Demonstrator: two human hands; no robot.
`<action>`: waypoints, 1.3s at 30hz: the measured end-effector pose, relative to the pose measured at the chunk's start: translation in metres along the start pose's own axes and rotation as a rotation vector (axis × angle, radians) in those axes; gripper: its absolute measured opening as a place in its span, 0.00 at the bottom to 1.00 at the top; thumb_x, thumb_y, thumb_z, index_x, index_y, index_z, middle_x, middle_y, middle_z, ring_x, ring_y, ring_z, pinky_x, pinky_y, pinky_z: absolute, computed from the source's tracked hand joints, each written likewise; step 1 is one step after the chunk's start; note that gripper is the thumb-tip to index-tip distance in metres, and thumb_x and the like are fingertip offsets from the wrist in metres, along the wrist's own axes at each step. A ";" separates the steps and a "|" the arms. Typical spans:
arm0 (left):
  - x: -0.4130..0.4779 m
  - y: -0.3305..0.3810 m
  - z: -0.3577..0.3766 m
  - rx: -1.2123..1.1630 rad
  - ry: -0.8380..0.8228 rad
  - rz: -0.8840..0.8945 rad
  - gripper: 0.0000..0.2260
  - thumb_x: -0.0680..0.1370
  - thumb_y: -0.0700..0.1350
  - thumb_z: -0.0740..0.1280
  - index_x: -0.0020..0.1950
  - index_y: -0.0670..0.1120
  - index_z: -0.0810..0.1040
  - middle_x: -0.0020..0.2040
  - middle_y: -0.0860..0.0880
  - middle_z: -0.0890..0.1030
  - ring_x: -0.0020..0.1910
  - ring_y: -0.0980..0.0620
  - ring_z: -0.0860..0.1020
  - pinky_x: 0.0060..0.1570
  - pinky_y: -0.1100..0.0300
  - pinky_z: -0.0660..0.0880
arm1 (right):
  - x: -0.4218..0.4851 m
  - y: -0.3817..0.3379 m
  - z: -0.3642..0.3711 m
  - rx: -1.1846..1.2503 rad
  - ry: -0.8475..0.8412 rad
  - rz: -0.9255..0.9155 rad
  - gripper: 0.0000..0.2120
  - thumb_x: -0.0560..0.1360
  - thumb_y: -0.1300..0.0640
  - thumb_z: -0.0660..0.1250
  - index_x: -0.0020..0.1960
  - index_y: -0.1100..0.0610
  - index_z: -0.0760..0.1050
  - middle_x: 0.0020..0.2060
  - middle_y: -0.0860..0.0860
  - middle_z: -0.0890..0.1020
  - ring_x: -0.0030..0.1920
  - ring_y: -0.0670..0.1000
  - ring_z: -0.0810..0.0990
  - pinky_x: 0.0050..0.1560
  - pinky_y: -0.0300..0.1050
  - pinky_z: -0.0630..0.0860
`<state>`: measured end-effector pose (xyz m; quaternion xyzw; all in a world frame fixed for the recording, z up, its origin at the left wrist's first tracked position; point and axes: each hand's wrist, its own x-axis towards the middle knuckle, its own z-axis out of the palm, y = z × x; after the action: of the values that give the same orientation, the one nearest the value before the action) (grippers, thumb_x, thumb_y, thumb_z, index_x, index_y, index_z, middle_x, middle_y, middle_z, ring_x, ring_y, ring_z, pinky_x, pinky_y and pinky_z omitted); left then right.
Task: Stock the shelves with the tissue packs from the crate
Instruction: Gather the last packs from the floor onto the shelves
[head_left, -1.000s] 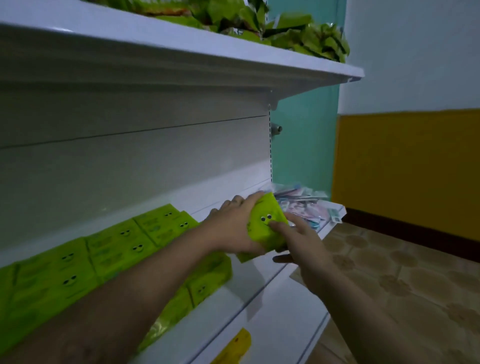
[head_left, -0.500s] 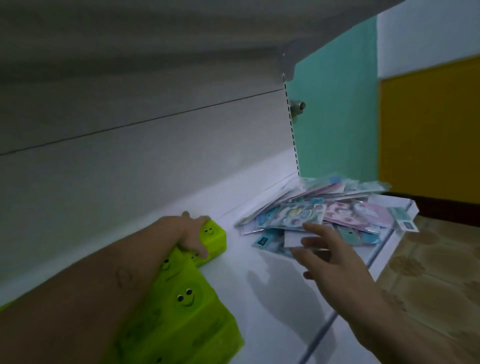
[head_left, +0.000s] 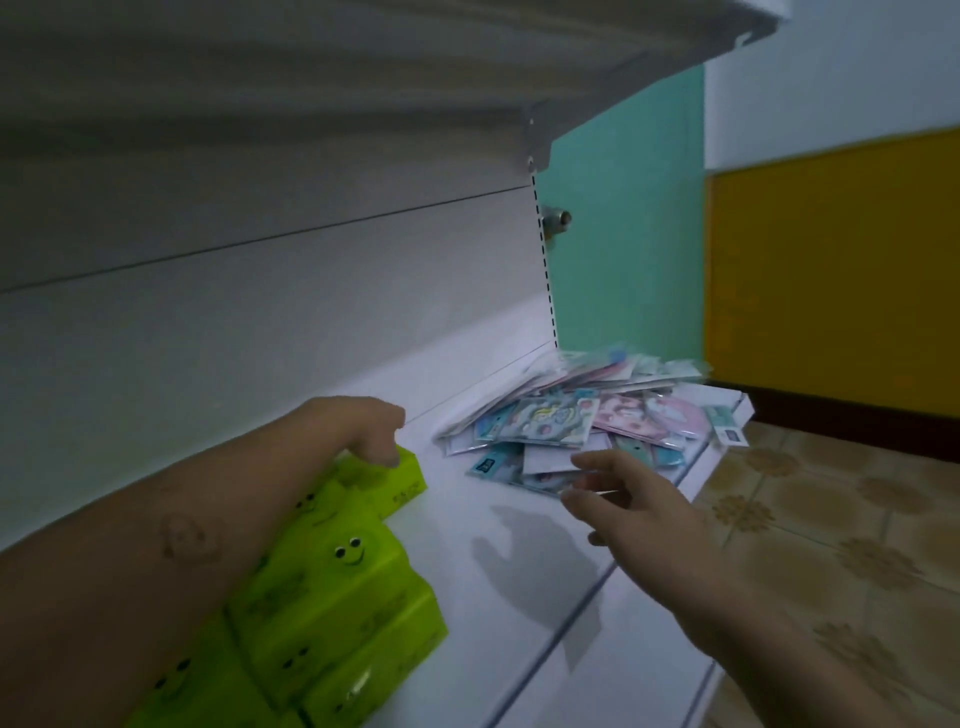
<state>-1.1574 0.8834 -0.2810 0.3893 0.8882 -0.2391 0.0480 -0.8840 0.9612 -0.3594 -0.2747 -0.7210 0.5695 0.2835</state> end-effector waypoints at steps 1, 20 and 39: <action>-0.014 0.010 -0.008 -0.053 0.060 0.067 0.27 0.78 0.54 0.65 0.74 0.47 0.65 0.70 0.45 0.72 0.67 0.45 0.71 0.62 0.58 0.69 | -0.005 0.001 -0.006 -0.001 0.000 0.026 0.11 0.77 0.52 0.67 0.59 0.45 0.74 0.49 0.43 0.80 0.48 0.46 0.80 0.49 0.45 0.80; -0.157 0.443 0.248 -1.096 -0.425 0.632 0.11 0.79 0.47 0.67 0.60 0.49 0.78 0.53 0.51 0.79 0.51 0.54 0.78 0.50 0.63 0.75 | -0.243 0.354 -0.213 -0.001 0.520 0.902 0.12 0.75 0.63 0.68 0.58 0.62 0.75 0.42 0.58 0.78 0.41 0.55 0.77 0.39 0.47 0.74; -0.101 0.551 0.481 -1.142 -0.878 0.201 0.08 0.79 0.46 0.66 0.59 0.51 0.77 0.52 0.50 0.82 0.51 0.51 0.81 0.51 0.51 0.79 | -0.355 0.656 -0.158 -0.917 0.102 1.298 0.59 0.63 0.26 0.67 0.78 0.51 0.39 0.66 0.59 0.64 0.65 0.62 0.67 0.63 0.60 0.69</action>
<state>-0.7423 0.9142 -0.8907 0.2513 0.7332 0.1333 0.6177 -0.4775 0.9422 -1.0048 -0.7550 -0.5656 0.2539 -0.2135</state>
